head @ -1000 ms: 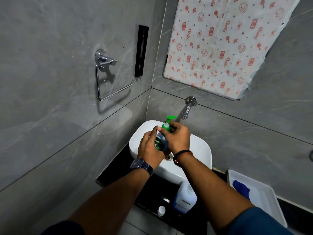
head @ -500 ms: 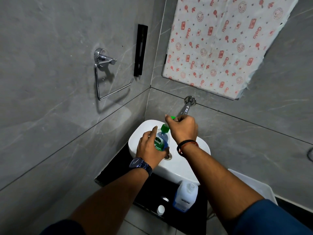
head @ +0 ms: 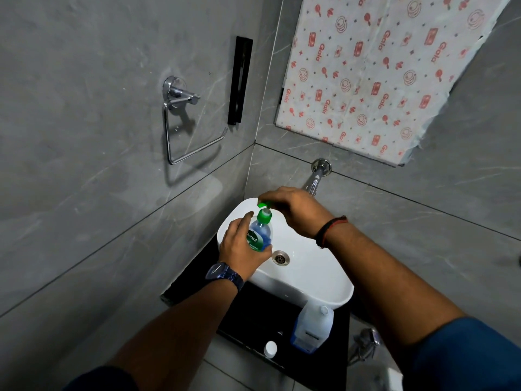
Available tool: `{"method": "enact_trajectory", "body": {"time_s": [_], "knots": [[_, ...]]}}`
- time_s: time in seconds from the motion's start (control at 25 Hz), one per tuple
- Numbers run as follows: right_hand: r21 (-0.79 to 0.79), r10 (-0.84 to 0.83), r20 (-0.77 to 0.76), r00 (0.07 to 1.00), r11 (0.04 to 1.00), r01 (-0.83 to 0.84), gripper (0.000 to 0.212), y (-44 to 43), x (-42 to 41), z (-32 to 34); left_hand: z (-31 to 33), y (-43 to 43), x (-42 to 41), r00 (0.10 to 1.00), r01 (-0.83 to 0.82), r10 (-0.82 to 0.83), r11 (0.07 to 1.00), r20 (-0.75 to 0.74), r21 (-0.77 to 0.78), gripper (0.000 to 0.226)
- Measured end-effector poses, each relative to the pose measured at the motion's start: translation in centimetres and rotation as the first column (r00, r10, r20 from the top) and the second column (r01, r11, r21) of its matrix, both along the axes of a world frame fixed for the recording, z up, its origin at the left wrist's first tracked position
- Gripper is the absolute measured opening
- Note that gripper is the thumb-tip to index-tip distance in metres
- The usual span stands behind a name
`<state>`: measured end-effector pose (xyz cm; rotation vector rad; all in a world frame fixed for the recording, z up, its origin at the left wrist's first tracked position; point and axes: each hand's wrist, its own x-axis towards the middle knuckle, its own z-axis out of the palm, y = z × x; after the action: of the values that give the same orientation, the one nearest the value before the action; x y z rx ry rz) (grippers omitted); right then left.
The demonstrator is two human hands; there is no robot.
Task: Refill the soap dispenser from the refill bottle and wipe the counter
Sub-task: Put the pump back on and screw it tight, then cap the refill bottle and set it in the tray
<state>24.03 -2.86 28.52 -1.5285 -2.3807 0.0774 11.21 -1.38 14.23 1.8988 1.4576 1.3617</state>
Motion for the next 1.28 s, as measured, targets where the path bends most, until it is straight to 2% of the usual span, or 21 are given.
{"method": "enact_trajectory", "body": {"time_s": [0.08,0.16,0.24,0.32,0.48,0.56,0.72,0.84,0.92,1.08,1.2,1.28], "knots": [[0.013,0.024,0.015,1.000,1.000,-0.024,0.034,0.3,-0.2,-0.5,-0.3,0.1,-0.1,1.000,-0.004,0.004,1.000,0.011,0.012,0.086],[0.020,0.030,-0.040,0.999,0.999,-0.029,0.032,0.2,-0.5,-1.4,-0.8,0.2,-0.5,1.000,-0.011,0.011,1.000,0.003,0.005,0.084],[0.039,-0.008,-0.160,0.987,0.999,0.014,0.040,-0.2,-0.7,-2.8,-1.6,0.5,-1.3,0.999,-0.044,0.044,0.999,0.020,-0.009,0.081],[0.044,-0.117,-0.322,0.939,0.989,0.139,0.051,-0.7,-0.4,-4.9,-2.9,0.5,-2.2,0.994,-0.096,0.098,0.995,0.058,-0.028,0.079],[-0.035,-0.352,-0.577,0.737,0.912,0.408,0.050,-2.2,1.2,-11.0,-7.6,1.0,-4.5,0.980,-0.170,0.178,0.981,0.090,-0.089,0.069],[-0.077,-0.444,-0.656,0.610,0.844,0.531,0.048,-3.3,2.6,-14.6,-10.5,1.8,-6.1,0.982,-0.089,0.117,0.979,0.146,-0.185,0.074],[-0.120,-0.580,-0.714,0.393,0.653,0.748,0.044,-6.4,5.4,-21.1,-15.5,2.2,-7.2,0.990,-0.041,0.077,0.956,0.114,-0.290,0.073],[-0.136,-0.601,-0.754,0.267,0.540,0.831,0.052,-8.8,6.4,-24.7,-18.6,2.2,-6.9,0.990,0.044,0.004,0.940,0.139,-0.340,0.073],[-0.158,-0.584,-0.789,0.191,0.493,0.855,0.063,-10.3,6.5,-26.5,-19.8,2.4,-7.0,0.990,0.054,-0.009,0.944,0.140,-0.325,0.076],[-0.324,-0.601,-0.799,0.025,0.464,0.824,0.091,-13.0,6.2,-30.6,-21.5,2.5,-6.8,0.996,0.008,0.015,0.967,0.090,-0.256,0.081],[-0.442,-0.638,-0.770,-0.017,0.513,0.736,0.090,-14.0,5.7,-32.7,-22.0,1.7,-6.7,0.996,-0.029,0.053,0.948,0.066,-0.316,0.108],[-0.481,-0.659,-0.752,-0.007,0.542,0.689,0.086,-13.6,5.9,-33.3,-22.1,0.0,-6.1,0.987,-0.156,0.155,0.910,-0.034,-0.384,0.126]]}}
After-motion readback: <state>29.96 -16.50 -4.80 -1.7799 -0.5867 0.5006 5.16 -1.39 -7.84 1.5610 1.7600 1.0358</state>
